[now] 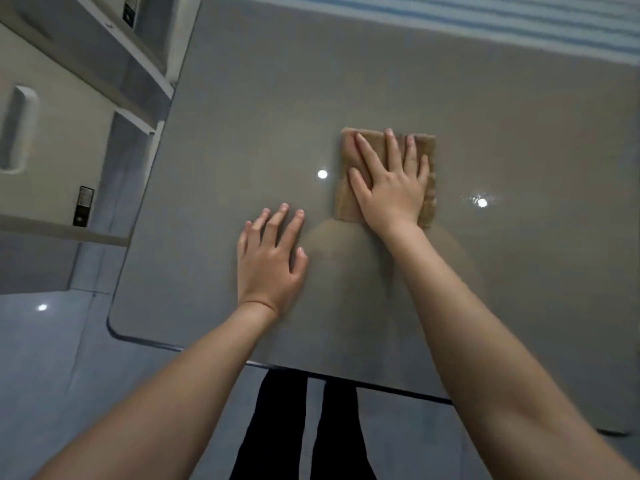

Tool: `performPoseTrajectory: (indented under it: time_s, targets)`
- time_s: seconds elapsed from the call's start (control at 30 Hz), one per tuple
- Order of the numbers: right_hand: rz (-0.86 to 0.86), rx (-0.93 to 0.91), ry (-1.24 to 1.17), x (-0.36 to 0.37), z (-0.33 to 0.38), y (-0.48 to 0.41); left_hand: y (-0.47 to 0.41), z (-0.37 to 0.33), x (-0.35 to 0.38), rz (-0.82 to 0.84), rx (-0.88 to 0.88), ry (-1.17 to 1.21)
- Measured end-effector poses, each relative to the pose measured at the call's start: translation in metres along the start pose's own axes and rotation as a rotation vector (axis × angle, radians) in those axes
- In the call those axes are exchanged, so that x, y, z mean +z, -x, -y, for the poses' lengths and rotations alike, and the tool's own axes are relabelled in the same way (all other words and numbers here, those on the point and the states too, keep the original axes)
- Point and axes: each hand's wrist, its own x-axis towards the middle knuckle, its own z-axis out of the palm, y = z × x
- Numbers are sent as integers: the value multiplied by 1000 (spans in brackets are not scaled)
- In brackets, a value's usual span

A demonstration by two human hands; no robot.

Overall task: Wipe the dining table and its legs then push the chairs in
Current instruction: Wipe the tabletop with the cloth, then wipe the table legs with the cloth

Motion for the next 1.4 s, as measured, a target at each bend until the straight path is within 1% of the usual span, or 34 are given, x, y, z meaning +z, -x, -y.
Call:
performPoseTrajectory:
  time_s: [0.07,0.17,0.27,0.37,0.5,0.6,0.7,0.77,0.8,0.87,0.9,0.97,1.03,1.1,1.23,1.33,1.4]
  targets:
    - [-16,11,1,3,0,8,0,0,1,-7,3,8]
    - [-73,20,-18,6,-1,80,1,0,0,0,1,22]
    - [-33,40,-9,8,-3,170,2,-1,-1,5,1,28]
    - [21,68,17,10,-7,228,3,-1,-3,48,6,22]
    - [70,81,-16,-7,-5,231,4,0,-10,118,27,21]
    - [82,91,-12,-30,-30,208,0,3,-21,211,66,28]
    - [207,80,47,-48,-57,194,10,8,-32,279,75,51]
    - [249,101,-9,-53,-65,200,32,11,-40,303,50,88]
    - [261,141,-109,-55,-66,205,48,12,-45,310,36,101]
    - [295,279,-356,-63,-63,220,86,15,-54,327,9,129]
    - [286,319,-425,-66,-61,230,107,17,-57,341,-8,138]
    - [235,290,-392,-74,-55,250,148,23,-61,375,-50,153]
    - [204,186,-299,-86,-45,269,181,25,-71,399,-131,213]
    - [205,75,-347,-104,-32,283,207,26,-86,346,-224,319]
    - [196,-65,-423,-132,1,299,246,34,-122,151,-400,429]
    - [212,-98,-534,-150,28,307,272,50,-141,2,-535,605]
    - [208,-116,-573,-155,44,314,291,65,-147,-80,-575,692]
